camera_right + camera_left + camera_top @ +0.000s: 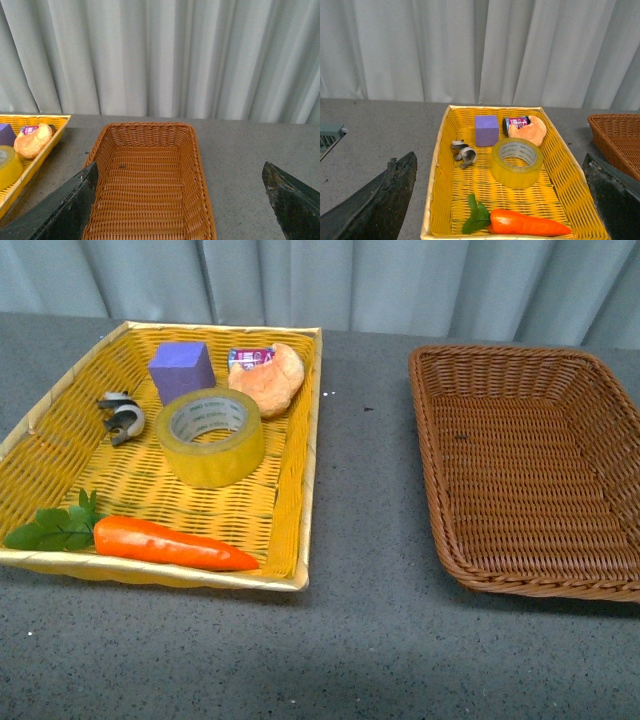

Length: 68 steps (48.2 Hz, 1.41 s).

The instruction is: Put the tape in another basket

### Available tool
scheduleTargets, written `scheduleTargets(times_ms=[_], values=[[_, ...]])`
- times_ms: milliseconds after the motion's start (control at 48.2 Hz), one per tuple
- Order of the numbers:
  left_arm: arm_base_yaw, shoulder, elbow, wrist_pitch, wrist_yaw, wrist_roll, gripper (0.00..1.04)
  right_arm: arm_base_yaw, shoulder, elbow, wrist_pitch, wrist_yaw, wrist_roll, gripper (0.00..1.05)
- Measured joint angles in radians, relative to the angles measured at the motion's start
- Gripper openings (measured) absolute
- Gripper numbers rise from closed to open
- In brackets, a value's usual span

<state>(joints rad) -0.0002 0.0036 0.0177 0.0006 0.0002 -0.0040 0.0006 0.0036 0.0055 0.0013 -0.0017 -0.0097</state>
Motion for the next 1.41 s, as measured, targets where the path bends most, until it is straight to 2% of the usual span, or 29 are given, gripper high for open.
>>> scheduleTargets(times_ms=[104,124,207,228,249,311,436,664,975,1410], values=[[0.0,0.0,0.0,0.0,0.0,0.0,0.98,0.0,0.0,0.0,0.0,0.0,0.0,0.96],[-0.009,0.007,0.002,-0.009,-0.028,-0.01,0.98,0.0,0.0,0.0,0.0,0.0,0.0,0.96],[-0.084,0.161,0.069,-0.132,-0.318,-0.113,0.98,0.0,0.0,0.0,0.0,0.0,0.0,0.96],[-0.08,0.229,0.085,-0.12,-0.368,-0.148,0.98,0.0,0.0,0.0,0.0,0.002,0.0,0.96],[-0.075,0.272,0.096,-0.103,-0.374,-0.165,0.98,0.0,0.0,0.0,0.0,0.0,0.0,0.96],[-0.058,0.38,0.13,-0.039,-0.365,-0.193,0.98,0.0,0.0,0.0,0.0,0.0,0.0,0.96],[-0.036,0.678,0.269,0.127,-0.246,-0.261,0.98,0.0,0.0,0.0,0.0,0.0,0.0,0.96],[-0.06,1.195,0.551,0.175,-0.088,-0.343,0.98,0.0,0.0,0.0,0.0,0.0,0.0,0.96],[-0.064,1.654,0.89,0.083,-0.114,-0.406,0.98,0.0,0.0,0.0,0.0,0.0,0.0,0.96],[-0.091,1.94,1.181,-0.147,-0.12,-0.382,0.98,0.0,0.0,0.0,0.0,0.0,0.0,0.96]])
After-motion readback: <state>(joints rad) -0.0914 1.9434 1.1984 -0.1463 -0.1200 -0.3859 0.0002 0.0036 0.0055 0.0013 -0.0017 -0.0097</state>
